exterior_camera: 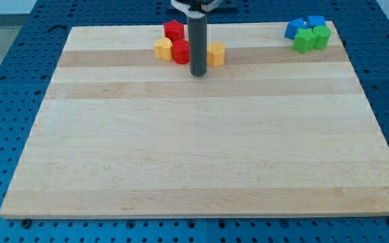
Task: Slide the yellow hexagon slightly down
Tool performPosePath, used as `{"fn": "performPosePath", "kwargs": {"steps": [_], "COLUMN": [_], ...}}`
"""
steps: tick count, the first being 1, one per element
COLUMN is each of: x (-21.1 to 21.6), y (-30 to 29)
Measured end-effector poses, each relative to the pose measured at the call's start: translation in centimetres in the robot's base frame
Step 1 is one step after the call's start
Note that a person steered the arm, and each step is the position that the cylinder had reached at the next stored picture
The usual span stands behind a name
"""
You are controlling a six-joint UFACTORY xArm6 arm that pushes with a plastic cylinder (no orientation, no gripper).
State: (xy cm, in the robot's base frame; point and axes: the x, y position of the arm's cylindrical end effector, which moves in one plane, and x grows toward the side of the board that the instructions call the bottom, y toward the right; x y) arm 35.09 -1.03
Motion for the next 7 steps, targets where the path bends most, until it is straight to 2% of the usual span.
{"fn": "performPosePath", "kwargs": {"steps": [1,3,4,5,6,7], "x": [-0.8,1.1,-3.0,-7.8,-8.7,-5.8], "y": [-0.2,7.8,11.1,10.6,6.8,2.3]}}
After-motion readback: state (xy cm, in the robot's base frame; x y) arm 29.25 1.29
